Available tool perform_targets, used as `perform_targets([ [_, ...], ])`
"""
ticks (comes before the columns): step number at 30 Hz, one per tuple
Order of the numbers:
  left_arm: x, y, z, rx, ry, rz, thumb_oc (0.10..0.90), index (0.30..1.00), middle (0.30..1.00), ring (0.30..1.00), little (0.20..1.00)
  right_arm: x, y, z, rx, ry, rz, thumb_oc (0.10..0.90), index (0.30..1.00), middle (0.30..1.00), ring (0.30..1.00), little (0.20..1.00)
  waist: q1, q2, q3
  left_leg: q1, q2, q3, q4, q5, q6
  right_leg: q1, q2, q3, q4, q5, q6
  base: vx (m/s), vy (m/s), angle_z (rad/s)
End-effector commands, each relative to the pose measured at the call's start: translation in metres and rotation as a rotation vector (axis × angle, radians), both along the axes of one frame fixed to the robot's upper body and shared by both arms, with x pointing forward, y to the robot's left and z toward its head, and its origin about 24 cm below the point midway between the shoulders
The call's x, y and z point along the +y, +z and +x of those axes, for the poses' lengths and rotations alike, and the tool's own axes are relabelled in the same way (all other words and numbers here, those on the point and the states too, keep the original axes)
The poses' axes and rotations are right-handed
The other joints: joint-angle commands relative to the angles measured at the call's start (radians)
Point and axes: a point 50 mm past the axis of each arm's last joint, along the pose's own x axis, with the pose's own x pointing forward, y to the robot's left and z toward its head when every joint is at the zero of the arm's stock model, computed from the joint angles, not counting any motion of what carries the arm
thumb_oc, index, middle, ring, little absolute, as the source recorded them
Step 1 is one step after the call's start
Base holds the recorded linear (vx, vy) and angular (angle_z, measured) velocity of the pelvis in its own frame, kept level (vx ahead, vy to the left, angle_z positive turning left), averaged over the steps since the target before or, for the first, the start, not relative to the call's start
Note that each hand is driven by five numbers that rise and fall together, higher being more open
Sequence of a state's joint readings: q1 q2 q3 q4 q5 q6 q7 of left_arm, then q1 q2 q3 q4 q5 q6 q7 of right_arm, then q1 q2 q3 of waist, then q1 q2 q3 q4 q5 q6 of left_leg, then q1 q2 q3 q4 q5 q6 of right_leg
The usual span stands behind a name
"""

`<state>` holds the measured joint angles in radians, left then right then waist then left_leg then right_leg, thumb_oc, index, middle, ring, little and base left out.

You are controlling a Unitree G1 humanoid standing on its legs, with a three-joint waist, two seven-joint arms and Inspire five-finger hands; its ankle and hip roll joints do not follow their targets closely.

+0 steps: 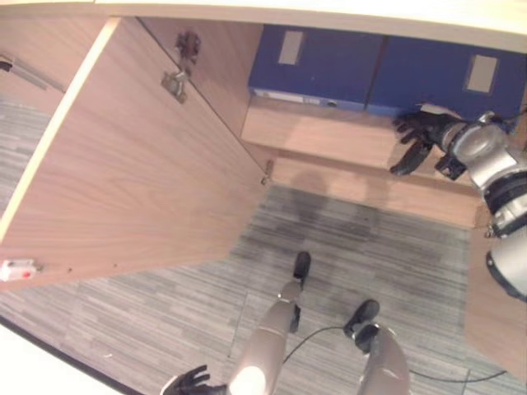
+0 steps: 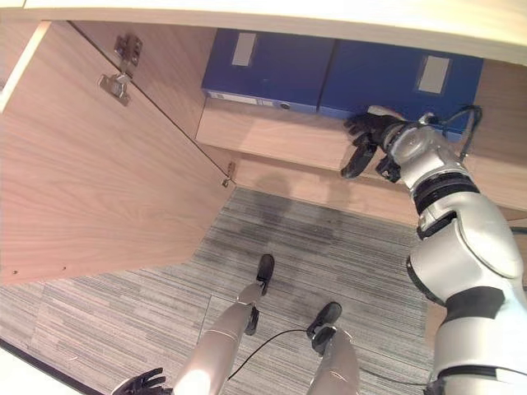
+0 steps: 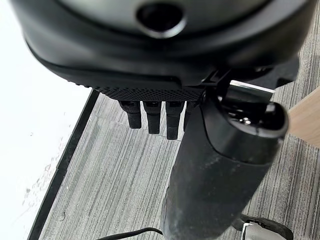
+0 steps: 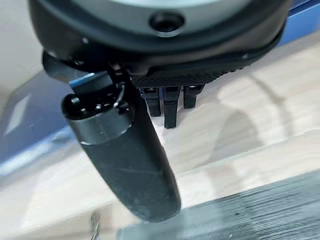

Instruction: Put the empty folder in the office cabinet

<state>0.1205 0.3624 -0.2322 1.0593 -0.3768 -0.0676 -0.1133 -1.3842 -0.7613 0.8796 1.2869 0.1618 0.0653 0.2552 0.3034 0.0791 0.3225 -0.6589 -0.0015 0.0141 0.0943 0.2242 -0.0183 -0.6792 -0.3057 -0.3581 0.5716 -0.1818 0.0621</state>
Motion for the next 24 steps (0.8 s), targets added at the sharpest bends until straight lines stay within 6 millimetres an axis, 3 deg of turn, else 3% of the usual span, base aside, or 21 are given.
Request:
perform_targets([
  [1,0.023,-0.003,-0.03,0.145,0.04,0.107,0.8,0.9,0.9,0.9,0.9,-0.053,0.018,-0.023,-0.101,-0.228,-0.013,0.8,0.9,0.9,0.9,0.9,0.005,-0.006,0.048,0.045,-0.01,-0.017,0.002,-0.12,-0.022,0.1,0.009,-0.1,-0.185,0.121,0.039,-0.04,-0.005,-0.04],
  [8,0.029,0.001,-0.018,0.122,0.014,0.124,0.8,0.9,0.9,0.9,0.9,-0.052,-0.046,-0.025,0.099,-0.258,0.065,0.8,0.9,0.9,0.9,0.9,0.005,-0.023,0.018,0.119,0.007,-0.026,-0.033,-0.102,-0.048,0.213,0.043,-0.14,-0.273,0.132,0.039,-0.01,-0.075,-0.02],
  [9,0.03,0.001,-0.019,0.123,0.014,0.126,0.8,0.9,0.9,0.9,0.9,-0.052,-0.047,-0.025,0.1,-0.258,0.067,0.8,0.9,0.9,0.9,0.9,0.005,-0.023,0.019,0.123,0.008,-0.028,-0.035,-0.101,-0.049,0.219,0.045,-0.142,-0.278,0.134,0.039,0.01,-0.055,0.07],
  [11,0.031,0.002,-0.017,0.133,-0.005,0.13,0.8,0.9,0.9,0.9,0.9,-0.051,-0.067,-0.027,0.152,-0.274,0.099,0.8,0.9,0.9,0.9,0.9,0.001,-0.031,-0.004,0.178,0.019,-0.026,-0.06,-0.092,-0.066,0.296,0.073,-0.156,-0.346,0.144,0.04,0.02,-0.09,0.15],
  [12,0.032,0.002,-0.017,0.134,-0.005,0.131,0.8,0.9,0.9,0.9,0.9,-0.051,-0.067,-0.027,0.153,-0.274,0.1,0.8,0.9,0.9,0.9,0.9,0.001,-0.03,-0.002,0.182,0.02,-0.026,-0.062,-0.092,-0.066,0.302,0.075,-0.158,-0.351,0.145,0.039,0.02,-0.085,0.11],
  [15,0.027,0.0,-0.014,0.154,-0.041,0.119,0.8,0.9,0.9,0.9,0.9,-0.037,-0.095,-0.026,0.208,-0.249,0.142,0.8,0.9,0.9,0.9,0.9,-0.014,-0.046,-0.025,0.251,0.041,-0.015,-0.061,-0.094,-0.088,0.416,0.119,-0.165,-0.452,0.158,0.038,0.0,-0.077,-0.01],
  [18,0.026,0.0,-0.012,0.155,-0.05,0.115,0.8,0.9,0.9,0.9,0.9,-0.029,-0.106,-0.025,0.237,-0.235,0.152,0.8,0.9,0.9,0.9,0.9,-0.019,-0.053,-0.028,0.277,0.052,-0.011,-0.014,-0.122,-0.084,0.461,0.133,-0.157,-0.48,0.163,0.032,-0.05,-0.013,-0.08],
  [19,0.023,0.0,-0.005,0.133,-0.042,0.102,0.8,0.9,0.9,0.9,0.9,-0.017,-0.117,-0.022,0.262,-0.2,0.15,0.8,0.9,0.9,0.9,0.9,-0.031,-0.064,-0.022,0.312,0.046,-0.007,0.089,-0.206,-0.077,0.483,0.126,-0.133,-0.487,0.169,0.023,-0.12,0.023,-0.22],
  [20,0.021,0.0,-0.003,0.127,-0.043,0.099,0.8,0.9,0.9,0.9,0.9,-0.009,-0.122,-0.02,0.273,-0.175,0.14,0.8,0.9,0.9,0.9,0.9,-0.034,-0.073,-0.022,0.329,0.038,-0.016,0.147,-0.246,-0.077,0.495,0.122,-0.122,-0.496,0.173,0.017,-0.12,0.025,-0.25],
  [22,0.018,-0.001,-0.001,0.123,-0.044,0.091,0.8,0.9,0.9,0.9,0.9,-0.002,-0.129,-0.019,0.287,-0.156,0.134,0.8,0.9,0.9,0.9,0.9,-0.037,-0.076,-0.023,0.35,0.033,-0.035,0.202,-0.268,-0.08,0.508,0.125,-0.112,-0.504,0.179,0.015,-0.05,0.042,-0.32],
  [24,0.008,-0.005,-0.002,0.134,-0.051,0.07,0.8,0.9,0.9,0.9,0.9,0.02,-0.151,-0.019,0.351,-0.083,0.093,0.8,0.9,0.9,0.9,0.9,-0.055,-0.085,-0.046,0.407,0.029,-0.061,0.222,-0.3,-0.082,0.527,0.138,-0.084,-0.531,0.193,0.019,-0.06,0.129,-0.29],
])
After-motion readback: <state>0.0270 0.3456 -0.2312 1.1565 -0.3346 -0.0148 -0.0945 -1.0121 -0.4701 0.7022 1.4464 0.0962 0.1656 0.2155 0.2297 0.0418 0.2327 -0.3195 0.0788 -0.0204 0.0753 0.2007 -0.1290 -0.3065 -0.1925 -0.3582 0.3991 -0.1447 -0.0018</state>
